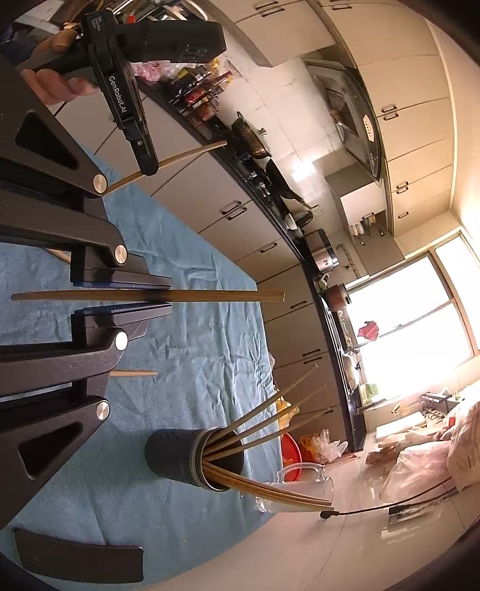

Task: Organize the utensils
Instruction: 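Lift the chopstick upright with the right tool while the left tool lifts its chopstick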

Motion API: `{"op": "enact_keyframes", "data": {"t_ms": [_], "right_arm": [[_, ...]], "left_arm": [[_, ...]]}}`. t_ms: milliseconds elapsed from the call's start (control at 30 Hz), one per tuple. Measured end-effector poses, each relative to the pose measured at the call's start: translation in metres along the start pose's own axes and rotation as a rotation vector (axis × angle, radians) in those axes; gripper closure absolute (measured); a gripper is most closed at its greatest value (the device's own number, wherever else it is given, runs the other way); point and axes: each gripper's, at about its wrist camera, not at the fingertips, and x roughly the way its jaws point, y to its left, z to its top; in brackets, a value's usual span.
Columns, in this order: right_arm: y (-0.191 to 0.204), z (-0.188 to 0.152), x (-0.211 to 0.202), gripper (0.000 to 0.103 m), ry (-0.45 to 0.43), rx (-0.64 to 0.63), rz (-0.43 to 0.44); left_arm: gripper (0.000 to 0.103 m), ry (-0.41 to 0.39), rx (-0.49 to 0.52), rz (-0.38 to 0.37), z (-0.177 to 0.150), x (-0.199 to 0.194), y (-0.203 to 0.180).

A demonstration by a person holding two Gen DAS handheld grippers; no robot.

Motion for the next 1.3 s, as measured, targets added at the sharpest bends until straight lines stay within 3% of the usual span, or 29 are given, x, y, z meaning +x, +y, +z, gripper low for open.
{"op": "enact_keyframes", "data": {"t_ms": [1300], "right_arm": [[-0.024,0.014,-0.022,0.095,-0.054,0.075,-0.026]], "left_arm": [[0.097,0.007,0.089,-0.022,0.012,0.008,-0.032]]}}
